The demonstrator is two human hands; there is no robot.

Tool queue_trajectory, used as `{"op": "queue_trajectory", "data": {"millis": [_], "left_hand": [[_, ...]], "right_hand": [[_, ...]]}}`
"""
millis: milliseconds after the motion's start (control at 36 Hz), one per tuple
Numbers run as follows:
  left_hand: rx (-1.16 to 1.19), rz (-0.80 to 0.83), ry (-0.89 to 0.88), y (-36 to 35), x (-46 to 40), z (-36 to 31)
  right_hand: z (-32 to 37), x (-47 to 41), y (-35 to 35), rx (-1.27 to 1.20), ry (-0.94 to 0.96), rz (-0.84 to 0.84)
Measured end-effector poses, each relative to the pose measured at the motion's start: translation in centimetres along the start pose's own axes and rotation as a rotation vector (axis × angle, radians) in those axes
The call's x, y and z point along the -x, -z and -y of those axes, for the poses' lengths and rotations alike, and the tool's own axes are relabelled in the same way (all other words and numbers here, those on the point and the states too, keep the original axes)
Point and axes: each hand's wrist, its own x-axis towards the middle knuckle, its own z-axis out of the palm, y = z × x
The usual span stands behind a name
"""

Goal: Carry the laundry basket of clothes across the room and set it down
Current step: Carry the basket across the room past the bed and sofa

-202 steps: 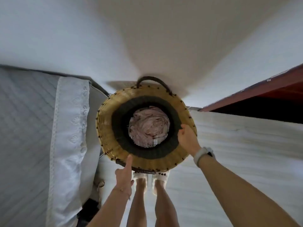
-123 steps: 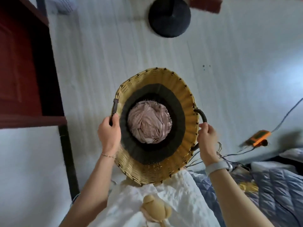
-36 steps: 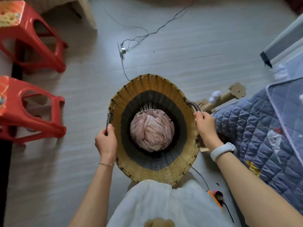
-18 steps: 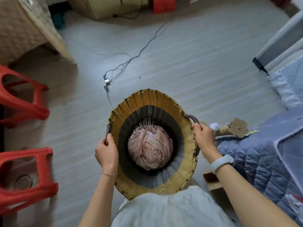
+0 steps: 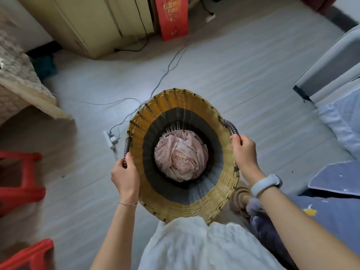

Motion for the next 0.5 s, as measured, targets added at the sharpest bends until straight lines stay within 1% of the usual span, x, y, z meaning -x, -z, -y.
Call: {"op": "queue_trajectory", "data": {"millis": [111, 278, 389, 500], "left_hand": [[0.025, 0.047, 0.000, -4.9, -4.5, -3.7], [-0.005, 0.140, -0.011, -14.6, -12.9, -10.7], [-0.042, 0.221, -0.088, -20.7, -17.3, -17.4], [-0.079, 0.279, -0.161, -26.6, -19.8, -23.9]], "right_hand": [[1.9, -5.6, -0.1, -0.053, -0.017, -0.053], [5.6, -17.3, 0.0, -0.081, -0.064, -0.152], [8.9, -24.5, 1.2, -0.105, -0.076, -0.232], [10.9, -29.6, 3.4, -0.191, -0.113, -0.279]]}}
